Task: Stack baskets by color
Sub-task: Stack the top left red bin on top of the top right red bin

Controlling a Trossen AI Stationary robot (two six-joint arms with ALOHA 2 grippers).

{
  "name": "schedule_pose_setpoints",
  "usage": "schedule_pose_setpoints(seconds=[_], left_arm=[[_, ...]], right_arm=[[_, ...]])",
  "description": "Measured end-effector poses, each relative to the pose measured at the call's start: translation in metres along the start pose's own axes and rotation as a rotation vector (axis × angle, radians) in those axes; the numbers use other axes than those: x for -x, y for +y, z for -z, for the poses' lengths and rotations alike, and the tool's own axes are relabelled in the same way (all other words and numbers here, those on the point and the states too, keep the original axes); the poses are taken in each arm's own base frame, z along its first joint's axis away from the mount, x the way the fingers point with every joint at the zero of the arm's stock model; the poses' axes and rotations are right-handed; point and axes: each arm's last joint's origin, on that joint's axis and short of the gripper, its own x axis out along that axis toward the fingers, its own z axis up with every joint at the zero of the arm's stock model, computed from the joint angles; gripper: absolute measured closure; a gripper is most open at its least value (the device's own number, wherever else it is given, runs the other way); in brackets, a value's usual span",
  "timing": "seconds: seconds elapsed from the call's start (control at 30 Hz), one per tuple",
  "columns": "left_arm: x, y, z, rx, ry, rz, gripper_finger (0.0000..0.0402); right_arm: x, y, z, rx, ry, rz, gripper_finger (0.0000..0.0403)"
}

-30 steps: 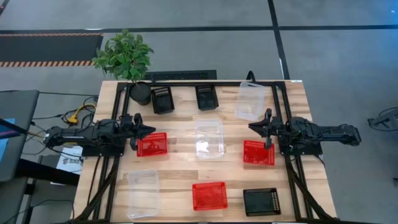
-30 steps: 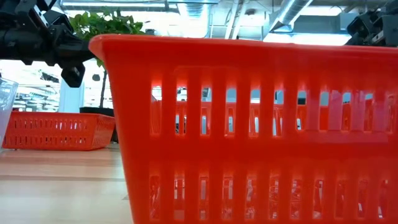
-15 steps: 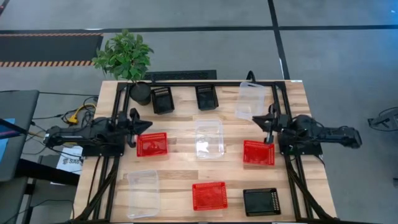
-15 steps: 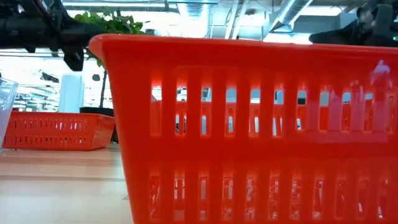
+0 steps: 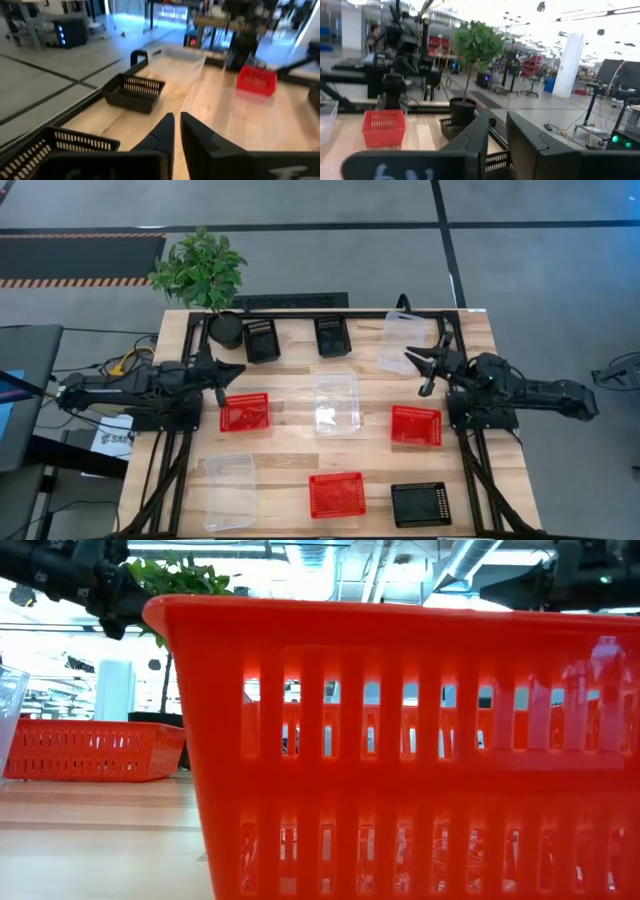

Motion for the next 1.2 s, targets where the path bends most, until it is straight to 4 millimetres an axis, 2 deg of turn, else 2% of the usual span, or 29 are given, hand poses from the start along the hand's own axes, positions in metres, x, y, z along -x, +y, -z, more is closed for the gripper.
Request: schedule_pose_setpoints(seconds=[0.23, 0.4, 0.57, 0.73, 0.97, 1.2], left_arm=[[-0.019, -0.013, -0.024, -0.136, 0.207, -0.009, 0.0282], [-0.034, -0.022, -0.039, -0.176, 0.386, -0.017, 0.0214], [-0.050, -0.031, -0.044, -0.187, 0.522, -0.006, 0.0171], [-0.065, -0.038, -0.041, -0.263, 0.590, 0.033, 0.0154], [-0.071, -0.039, -0.032, -0.301, 0.665, 0.014, 0.0153], [-0.074, -0.040, -0.028, -0.302, 0.693, 0.003, 0.0153]], right_arm=[[-0.037, 0.008, -0.026, 0.032, 0.163, -0.070, 0.0220], [-0.057, 0.018, -0.044, 0.027, 0.431, -0.158, 0.0167], [-0.067, 0.032, -0.051, 0.003, 0.705, -0.225, 0.0148], [-0.068, 0.048, -0.047, -0.008, 0.927, -0.262, 0.0148], [-0.055, 0.066, -0.034, -0.047, 1.216, -0.371, 0.0148], [-0.042, 0.073, -0.010, 0.006, 1.315, -0.384, 0.0148]])
